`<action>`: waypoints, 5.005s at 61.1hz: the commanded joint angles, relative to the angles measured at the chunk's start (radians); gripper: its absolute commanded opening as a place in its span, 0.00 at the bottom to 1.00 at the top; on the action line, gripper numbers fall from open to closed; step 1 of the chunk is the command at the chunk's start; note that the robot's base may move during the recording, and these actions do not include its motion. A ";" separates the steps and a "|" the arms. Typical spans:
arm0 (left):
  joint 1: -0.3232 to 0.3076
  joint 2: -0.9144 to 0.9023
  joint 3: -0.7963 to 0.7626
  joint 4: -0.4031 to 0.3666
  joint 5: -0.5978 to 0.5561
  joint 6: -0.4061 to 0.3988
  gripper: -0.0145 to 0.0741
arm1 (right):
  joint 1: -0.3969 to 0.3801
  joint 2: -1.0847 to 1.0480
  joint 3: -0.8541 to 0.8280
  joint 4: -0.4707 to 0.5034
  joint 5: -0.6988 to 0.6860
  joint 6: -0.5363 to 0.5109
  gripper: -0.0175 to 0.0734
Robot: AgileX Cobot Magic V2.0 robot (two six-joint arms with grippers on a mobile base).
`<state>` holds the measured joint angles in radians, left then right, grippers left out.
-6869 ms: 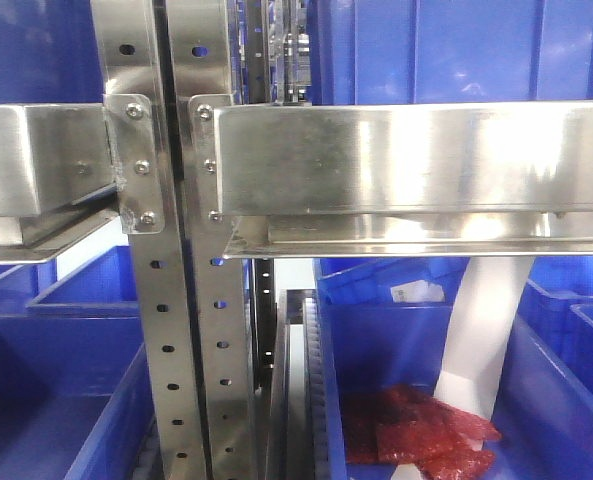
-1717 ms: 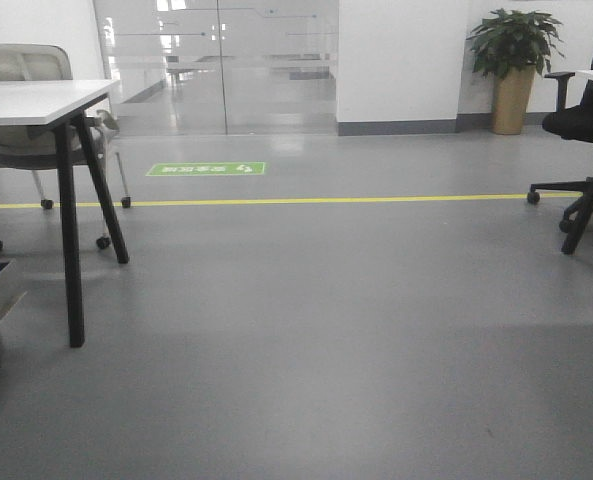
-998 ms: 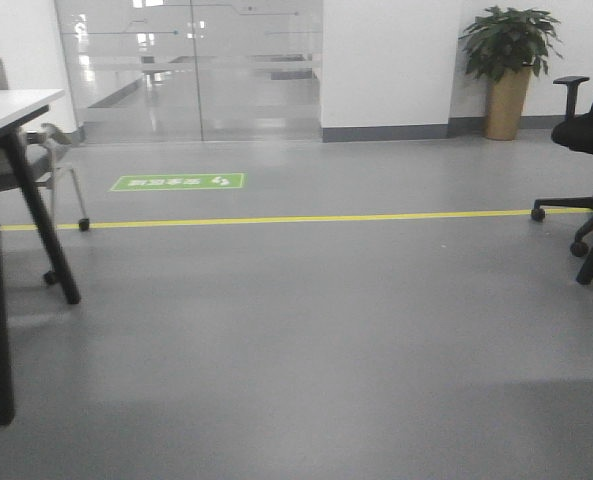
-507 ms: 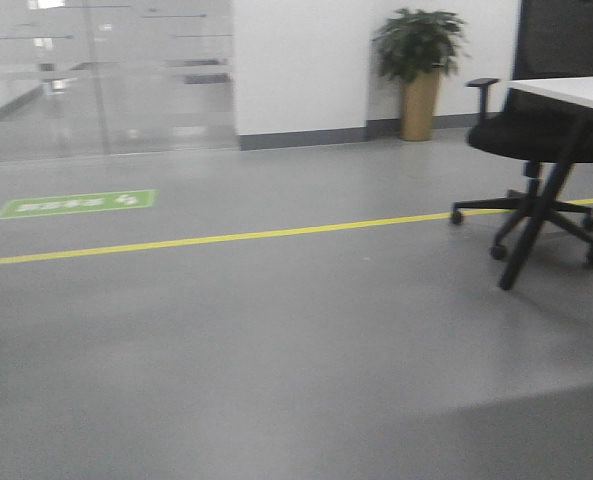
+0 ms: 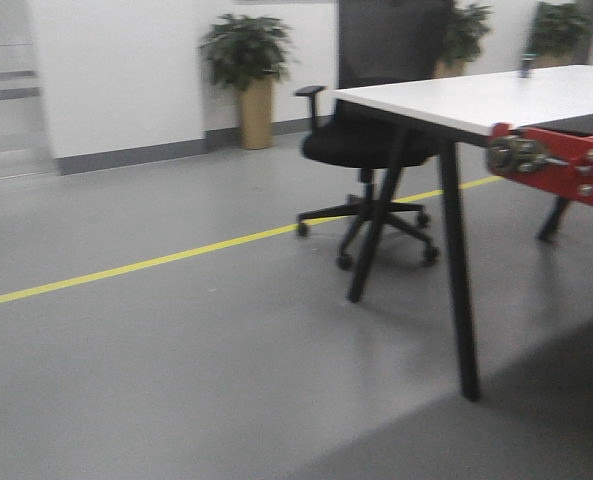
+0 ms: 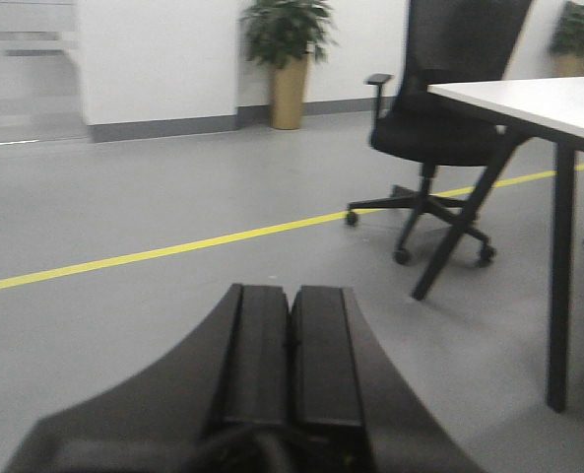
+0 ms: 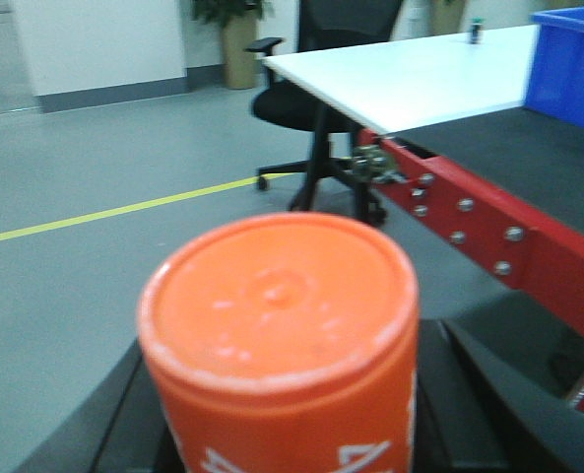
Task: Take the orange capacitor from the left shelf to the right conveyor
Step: 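Drive the base to the conveyor table holding the capacitor, then move the right gripper with the capacitor over the silver tray, then lower the capacitor upright onto the silver tray and open the right gripper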
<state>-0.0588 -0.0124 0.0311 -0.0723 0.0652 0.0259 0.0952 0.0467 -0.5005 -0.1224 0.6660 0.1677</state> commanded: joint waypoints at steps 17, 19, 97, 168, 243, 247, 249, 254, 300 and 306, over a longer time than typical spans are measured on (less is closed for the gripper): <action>0.000 -0.011 -0.005 -0.002 -0.090 -0.001 0.02 | -0.002 0.016 -0.026 -0.006 -0.089 -0.003 0.27; 0.000 -0.011 -0.005 -0.002 -0.090 -0.001 0.02 | -0.002 0.016 -0.026 -0.006 -0.089 -0.003 0.27; 0.000 -0.011 -0.005 -0.002 -0.090 -0.001 0.02 | -0.002 0.016 -0.026 -0.006 -0.089 -0.003 0.27; 0.000 -0.011 -0.005 -0.002 -0.090 -0.001 0.02 | -0.002 0.016 -0.026 -0.006 -0.089 -0.003 0.27; 0.000 -0.011 -0.005 -0.002 -0.090 -0.001 0.02 | 0.190 1.005 -0.148 0.030 -1.040 -0.012 0.27; 0.000 -0.011 -0.005 -0.002 -0.090 -0.001 0.02 | 0.190 1.098 -0.148 0.030 -1.128 -0.012 0.27; 0.000 -0.011 -0.005 -0.002 -0.090 -0.001 0.02 | 0.189 1.138 -0.148 0.030 -1.165 -0.012 0.27; 0.000 -0.011 -0.005 -0.002 -0.090 -0.001 0.02 | 0.187 1.221 -0.141 0.030 -1.255 -0.020 0.27; 0.000 -0.011 -0.005 -0.002 -0.090 -0.001 0.02 | 0.096 1.742 0.009 -0.080 -1.936 -0.022 0.27; 0.000 -0.011 -0.005 -0.002 -0.090 -0.001 0.02 | 0.096 1.783 0.009 -0.091 -1.944 -0.023 0.27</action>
<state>-0.0588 -0.0124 0.0311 -0.0723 0.0652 0.0259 0.1977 1.8432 -0.4741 -0.1934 -1.1236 0.1559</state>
